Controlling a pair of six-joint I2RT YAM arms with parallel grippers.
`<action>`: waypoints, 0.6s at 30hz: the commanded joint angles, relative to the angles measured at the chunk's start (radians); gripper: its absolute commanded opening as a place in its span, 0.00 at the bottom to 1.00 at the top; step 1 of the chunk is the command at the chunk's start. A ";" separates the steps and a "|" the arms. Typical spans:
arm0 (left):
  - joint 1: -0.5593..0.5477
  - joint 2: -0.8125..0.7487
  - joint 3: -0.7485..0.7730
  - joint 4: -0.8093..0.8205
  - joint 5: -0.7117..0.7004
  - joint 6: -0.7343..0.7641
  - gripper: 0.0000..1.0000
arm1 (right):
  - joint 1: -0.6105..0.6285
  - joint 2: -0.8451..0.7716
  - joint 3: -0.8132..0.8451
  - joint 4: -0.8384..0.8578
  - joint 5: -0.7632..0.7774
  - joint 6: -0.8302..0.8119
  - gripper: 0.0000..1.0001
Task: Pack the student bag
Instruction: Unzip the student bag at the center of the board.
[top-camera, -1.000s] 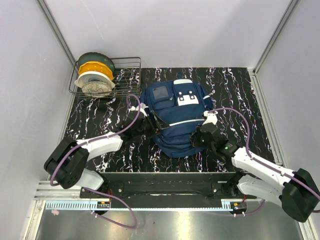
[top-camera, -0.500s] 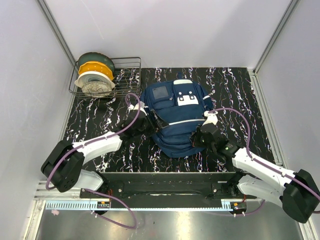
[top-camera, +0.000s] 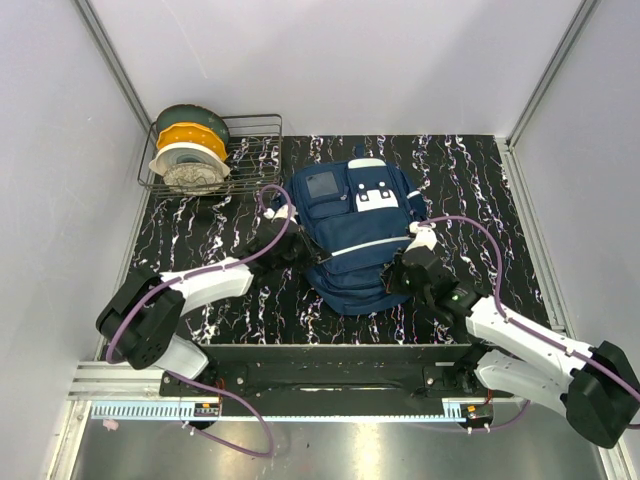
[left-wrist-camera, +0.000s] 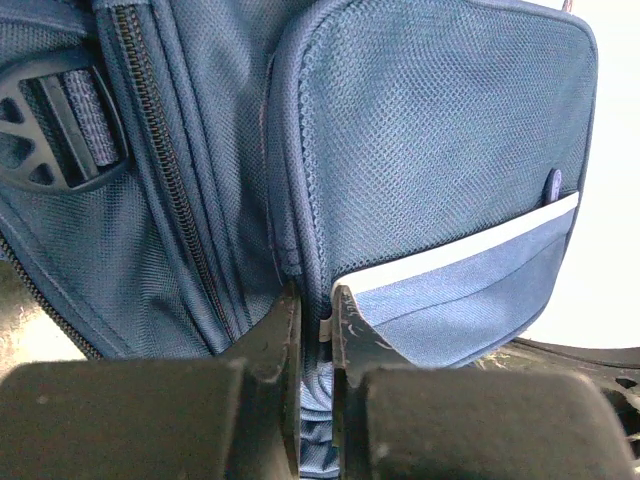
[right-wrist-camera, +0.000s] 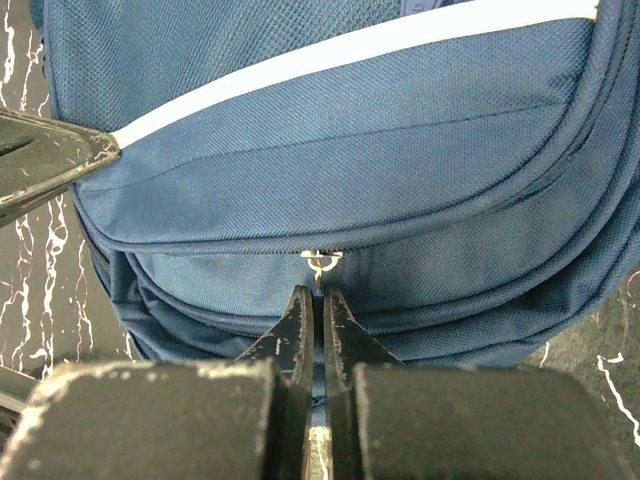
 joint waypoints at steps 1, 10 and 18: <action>0.004 -0.021 0.067 0.058 -0.012 0.060 0.00 | 0.018 -0.031 0.002 0.022 -0.009 -0.002 0.00; 0.212 -0.148 0.039 -0.020 0.184 0.236 0.00 | 0.018 -0.008 0.016 -0.045 0.112 -0.008 0.00; 0.395 -0.090 0.190 -0.308 0.499 0.557 0.00 | 0.008 0.045 0.050 -0.027 0.146 -0.054 0.00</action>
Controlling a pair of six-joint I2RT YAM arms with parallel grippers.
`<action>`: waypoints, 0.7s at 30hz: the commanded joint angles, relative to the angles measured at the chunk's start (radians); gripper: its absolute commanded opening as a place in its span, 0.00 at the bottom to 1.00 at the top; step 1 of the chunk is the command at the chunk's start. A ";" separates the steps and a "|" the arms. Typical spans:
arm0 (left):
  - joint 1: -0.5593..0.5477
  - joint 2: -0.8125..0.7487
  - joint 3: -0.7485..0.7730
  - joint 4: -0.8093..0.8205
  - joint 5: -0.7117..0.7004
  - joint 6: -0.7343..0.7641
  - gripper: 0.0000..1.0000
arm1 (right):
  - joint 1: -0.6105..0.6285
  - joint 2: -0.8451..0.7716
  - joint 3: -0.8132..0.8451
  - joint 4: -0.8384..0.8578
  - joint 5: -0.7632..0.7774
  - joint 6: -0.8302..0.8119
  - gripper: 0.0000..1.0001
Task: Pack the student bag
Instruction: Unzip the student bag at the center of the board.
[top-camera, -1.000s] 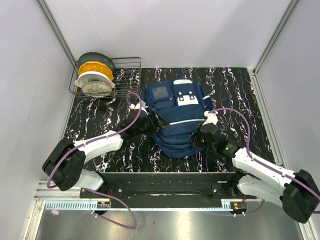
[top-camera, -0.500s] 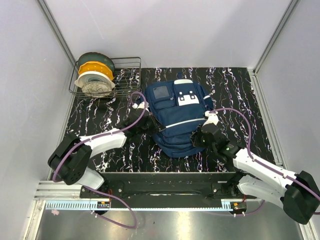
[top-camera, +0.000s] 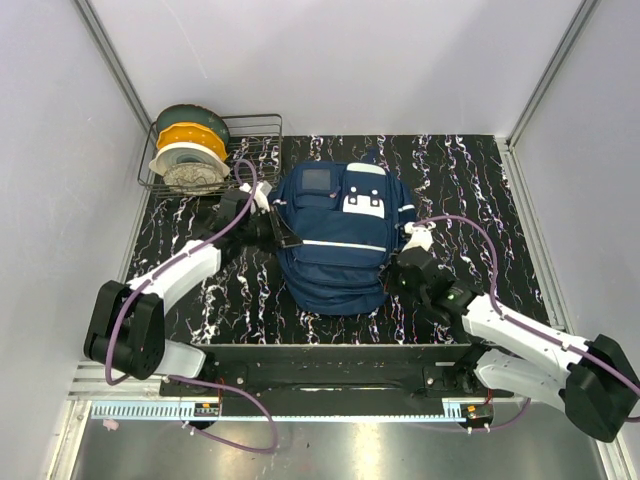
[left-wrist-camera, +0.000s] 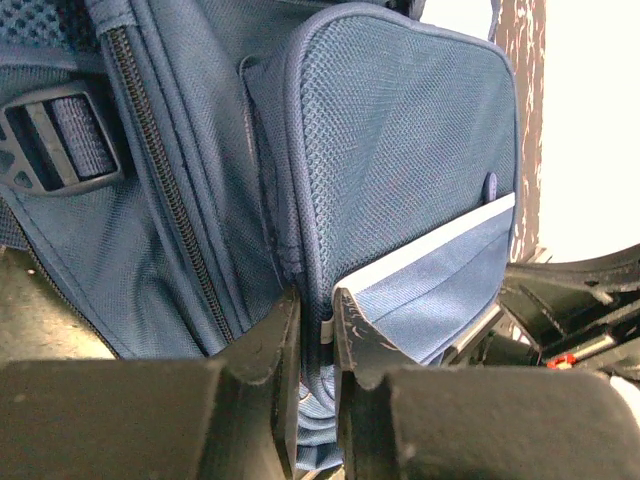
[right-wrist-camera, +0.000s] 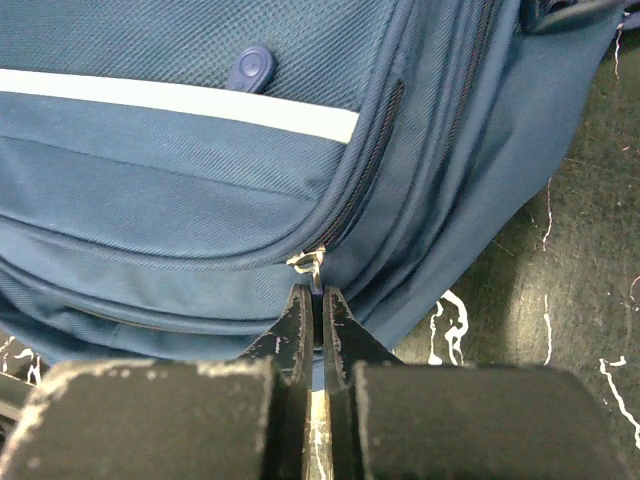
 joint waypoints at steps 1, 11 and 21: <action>0.074 0.030 0.125 -0.111 0.145 0.243 0.00 | -0.013 0.032 0.057 -0.022 0.101 -0.054 0.00; 0.076 -0.030 0.081 -0.081 0.101 0.136 0.64 | -0.013 0.048 0.032 0.051 -0.004 0.024 0.00; 0.050 -0.355 -0.180 -0.003 -0.092 -0.168 0.82 | -0.013 0.048 0.003 0.079 -0.018 0.069 0.00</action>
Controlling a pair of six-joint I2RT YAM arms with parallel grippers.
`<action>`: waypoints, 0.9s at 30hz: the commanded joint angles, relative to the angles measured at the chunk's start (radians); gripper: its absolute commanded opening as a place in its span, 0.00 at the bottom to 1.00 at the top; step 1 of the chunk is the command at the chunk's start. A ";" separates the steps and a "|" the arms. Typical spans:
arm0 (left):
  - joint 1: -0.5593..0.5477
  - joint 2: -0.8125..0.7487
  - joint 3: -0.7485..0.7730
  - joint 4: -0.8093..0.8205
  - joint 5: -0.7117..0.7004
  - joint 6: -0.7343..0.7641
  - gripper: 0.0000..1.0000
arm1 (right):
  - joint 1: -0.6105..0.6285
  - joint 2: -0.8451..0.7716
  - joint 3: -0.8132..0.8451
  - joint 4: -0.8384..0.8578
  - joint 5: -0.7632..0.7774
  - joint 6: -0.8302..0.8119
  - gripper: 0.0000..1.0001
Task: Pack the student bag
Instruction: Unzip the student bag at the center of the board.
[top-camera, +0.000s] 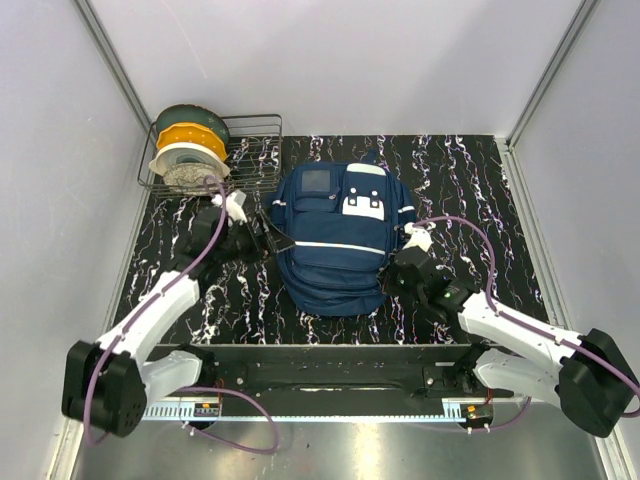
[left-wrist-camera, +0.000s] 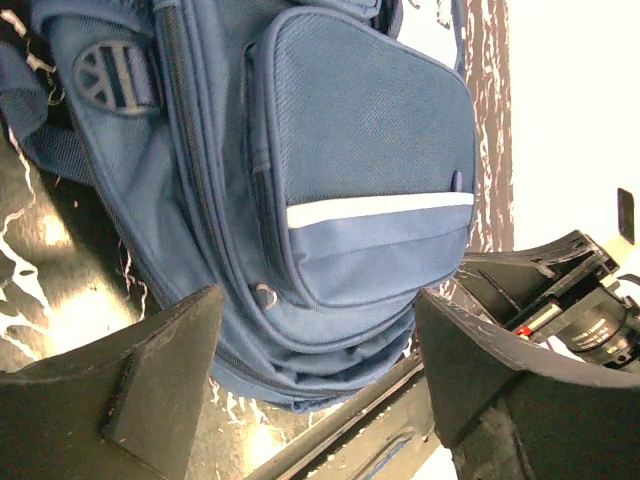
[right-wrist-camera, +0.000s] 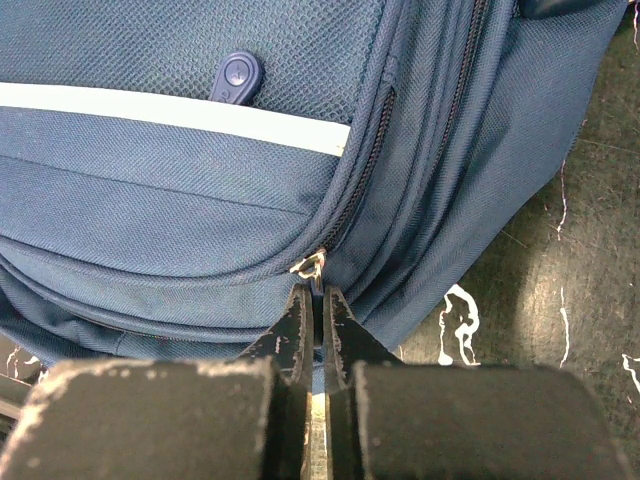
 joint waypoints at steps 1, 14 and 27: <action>-0.028 -0.145 -0.123 0.104 -0.114 -0.239 0.82 | -0.005 -0.005 0.003 0.065 -0.006 0.021 0.00; -0.279 -0.126 -0.177 0.238 -0.414 -0.531 0.85 | -0.005 -0.029 0.012 0.050 -0.025 0.010 0.00; -0.289 0.131 -0.120 0.420 -0.478 -0.528 0.82 | -0.005 -0.084 -0.002 0.013 -0.023 0.012 0.00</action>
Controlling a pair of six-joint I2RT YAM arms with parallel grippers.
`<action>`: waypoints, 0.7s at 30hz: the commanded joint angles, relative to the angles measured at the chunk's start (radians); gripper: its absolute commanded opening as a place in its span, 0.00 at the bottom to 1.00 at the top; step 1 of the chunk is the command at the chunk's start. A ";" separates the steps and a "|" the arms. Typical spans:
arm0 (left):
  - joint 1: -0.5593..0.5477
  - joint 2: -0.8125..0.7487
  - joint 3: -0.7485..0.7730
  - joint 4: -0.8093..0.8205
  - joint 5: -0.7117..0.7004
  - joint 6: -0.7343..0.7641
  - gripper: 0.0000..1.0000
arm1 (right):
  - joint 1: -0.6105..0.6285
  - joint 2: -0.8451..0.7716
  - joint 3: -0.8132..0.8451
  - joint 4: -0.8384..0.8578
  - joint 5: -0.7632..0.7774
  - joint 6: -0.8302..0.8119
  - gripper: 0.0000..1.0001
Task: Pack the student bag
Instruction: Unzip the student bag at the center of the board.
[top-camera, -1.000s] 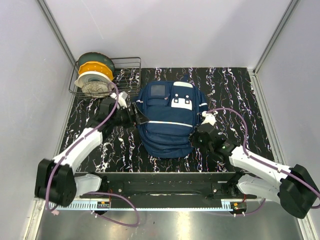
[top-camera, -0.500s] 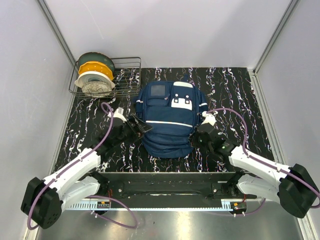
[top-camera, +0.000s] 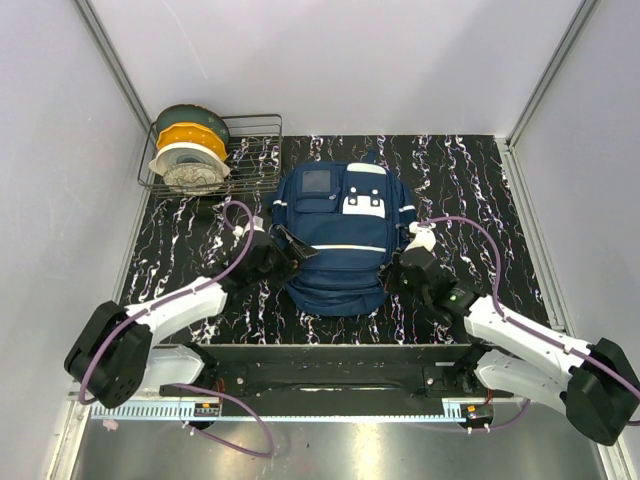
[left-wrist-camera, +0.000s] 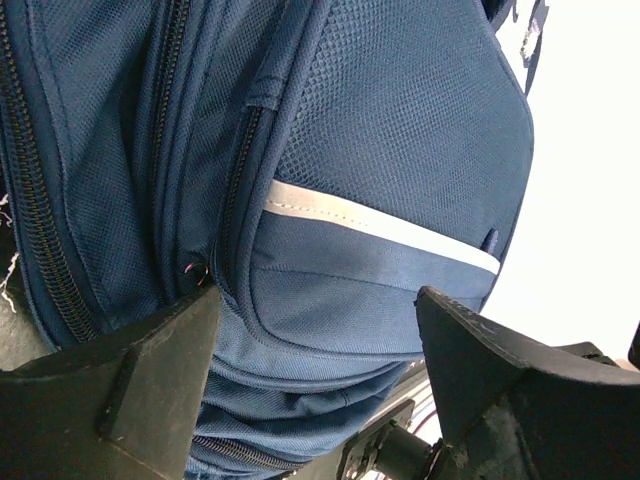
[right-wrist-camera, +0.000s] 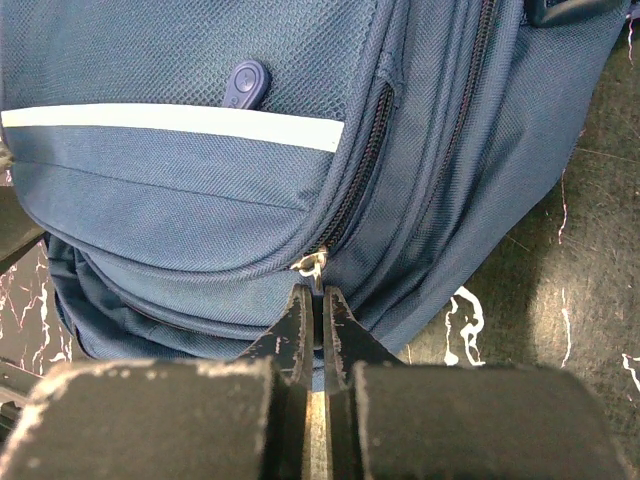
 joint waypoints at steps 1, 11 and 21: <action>0.017 0.042 0.066 0.153 -0.084 0.036 0.80 | -0.004 -0.029 0.000 0.022 -0.021 0.006 0.00; 0.113 0.113 0.151 0.149 0.062 0.239 0.15 | -0.003 -0.023 0.005 0.038 -0.052 -0.034 0.00; 0.213 0.317 0.489 -0.080 0.384 0.567 0.02 | 0.016 0.020 0.032 0.070 -0.101 -0.065 0.00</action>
